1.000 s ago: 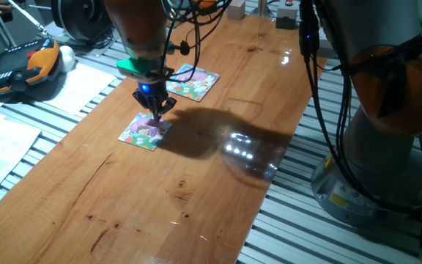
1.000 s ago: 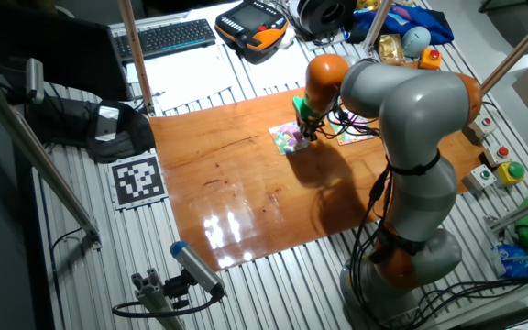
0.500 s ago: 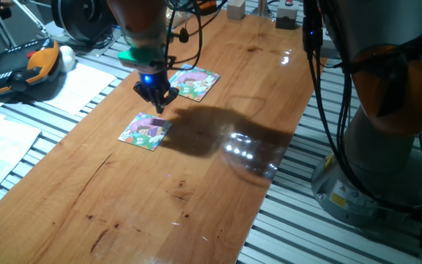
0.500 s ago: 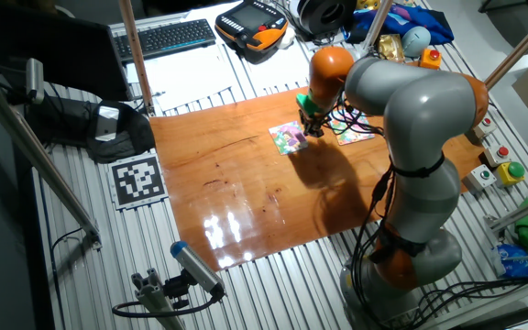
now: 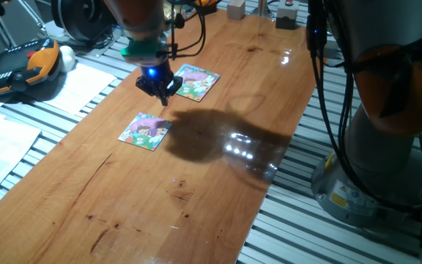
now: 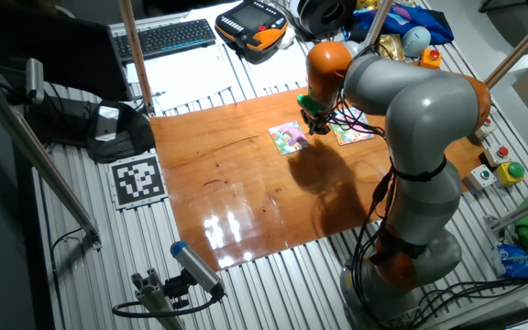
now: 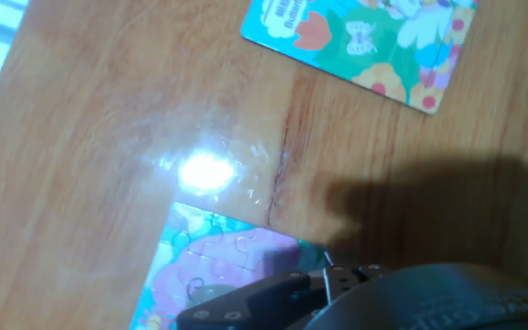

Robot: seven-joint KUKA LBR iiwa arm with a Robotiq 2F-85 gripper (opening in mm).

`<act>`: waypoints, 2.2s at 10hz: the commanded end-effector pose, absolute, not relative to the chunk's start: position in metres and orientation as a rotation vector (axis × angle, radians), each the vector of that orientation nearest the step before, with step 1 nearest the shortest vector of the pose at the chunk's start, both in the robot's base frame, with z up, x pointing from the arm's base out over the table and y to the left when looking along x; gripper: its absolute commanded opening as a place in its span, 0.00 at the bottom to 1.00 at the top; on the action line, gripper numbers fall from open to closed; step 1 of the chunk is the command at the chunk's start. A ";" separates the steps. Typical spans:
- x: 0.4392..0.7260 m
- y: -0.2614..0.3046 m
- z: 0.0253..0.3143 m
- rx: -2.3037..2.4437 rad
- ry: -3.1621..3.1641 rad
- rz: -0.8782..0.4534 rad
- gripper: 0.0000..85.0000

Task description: Assemble one piece of a puzzle

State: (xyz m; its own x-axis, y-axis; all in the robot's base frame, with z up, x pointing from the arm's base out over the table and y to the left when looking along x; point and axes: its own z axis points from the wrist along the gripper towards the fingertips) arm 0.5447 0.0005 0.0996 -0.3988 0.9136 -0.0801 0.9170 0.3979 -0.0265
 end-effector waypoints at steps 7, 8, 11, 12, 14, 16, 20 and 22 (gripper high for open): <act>0.539 -0.025 0.119 0.638 2.951 -0.309 0.00; 0.538 -0.028 0.119 0.567 2.966 -0.297 0.00; 0.535 -0.034 0.122 0.437 2.994 -0.268 0.00; 0.533 -0.034 0.123 0.430 3.002 -0.246 0.00; 0.530 -0.035 0.125 0.413 3.008 -0.214 0.00; 0.530 -0.038 0.125 0.340 3.004 -0.212 0.00; 0.530 -0.041 0.125 0.301 2.988 -0.223 0.00; 0.530 -0.043 0.126 0.303 2.993 -0.196 0.00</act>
